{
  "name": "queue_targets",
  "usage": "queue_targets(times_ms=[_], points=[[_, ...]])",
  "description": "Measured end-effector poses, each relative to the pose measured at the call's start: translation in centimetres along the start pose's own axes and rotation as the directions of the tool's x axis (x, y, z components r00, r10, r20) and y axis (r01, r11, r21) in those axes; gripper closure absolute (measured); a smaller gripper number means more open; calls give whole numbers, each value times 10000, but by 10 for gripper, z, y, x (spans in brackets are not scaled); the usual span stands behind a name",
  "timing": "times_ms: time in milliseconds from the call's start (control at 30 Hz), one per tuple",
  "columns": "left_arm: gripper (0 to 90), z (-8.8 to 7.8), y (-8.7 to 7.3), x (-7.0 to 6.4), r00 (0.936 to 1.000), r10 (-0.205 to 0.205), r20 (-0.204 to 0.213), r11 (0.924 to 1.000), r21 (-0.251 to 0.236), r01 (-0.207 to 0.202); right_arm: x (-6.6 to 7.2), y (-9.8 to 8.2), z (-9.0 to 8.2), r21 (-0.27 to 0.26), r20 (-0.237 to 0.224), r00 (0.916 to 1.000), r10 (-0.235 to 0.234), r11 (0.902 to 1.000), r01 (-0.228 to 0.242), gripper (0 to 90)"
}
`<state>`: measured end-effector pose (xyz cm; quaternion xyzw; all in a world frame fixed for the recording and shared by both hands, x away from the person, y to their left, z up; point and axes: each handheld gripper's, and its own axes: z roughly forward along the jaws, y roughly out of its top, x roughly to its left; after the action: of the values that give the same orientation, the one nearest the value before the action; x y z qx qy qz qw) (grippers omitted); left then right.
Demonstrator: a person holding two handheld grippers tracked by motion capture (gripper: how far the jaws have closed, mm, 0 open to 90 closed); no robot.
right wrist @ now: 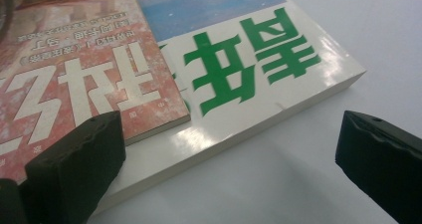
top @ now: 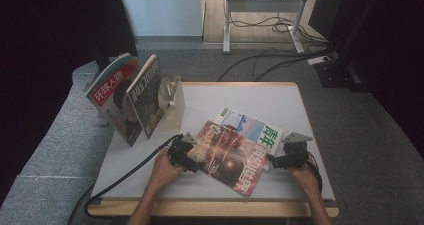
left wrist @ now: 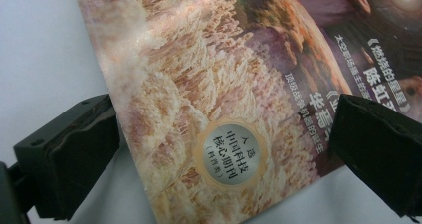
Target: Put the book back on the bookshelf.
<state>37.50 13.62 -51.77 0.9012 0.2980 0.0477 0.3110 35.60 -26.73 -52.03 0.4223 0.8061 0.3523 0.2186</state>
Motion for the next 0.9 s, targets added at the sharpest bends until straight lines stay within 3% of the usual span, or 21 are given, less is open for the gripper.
queue_targets(times_ms=[100,367,633,800,900], points=[[0,-3,-5,0,9994,-235,242,9995,-183,239,-4,4,5,44,71,10000,51,10000,-51,0],[0,-6,-7,-8,10000,-26,20,9996,294,25,-12,18,19,232,342,9993,139,9996,-147,0],[0,-8,-10,-18,9999,122,27,9989,443,-123,-22,29,32,304,496,9982,331,9989,-346,0],[0,-14,-18,-16,9951,-345,927,9994,-6,347,-27,36,41,297,533,9975,473,9984,-489,0],[0,-15,-20,-22,9958,-168,905,9998,66,162,-29,41,47,292,588,9966,583,9978,-601,0]])
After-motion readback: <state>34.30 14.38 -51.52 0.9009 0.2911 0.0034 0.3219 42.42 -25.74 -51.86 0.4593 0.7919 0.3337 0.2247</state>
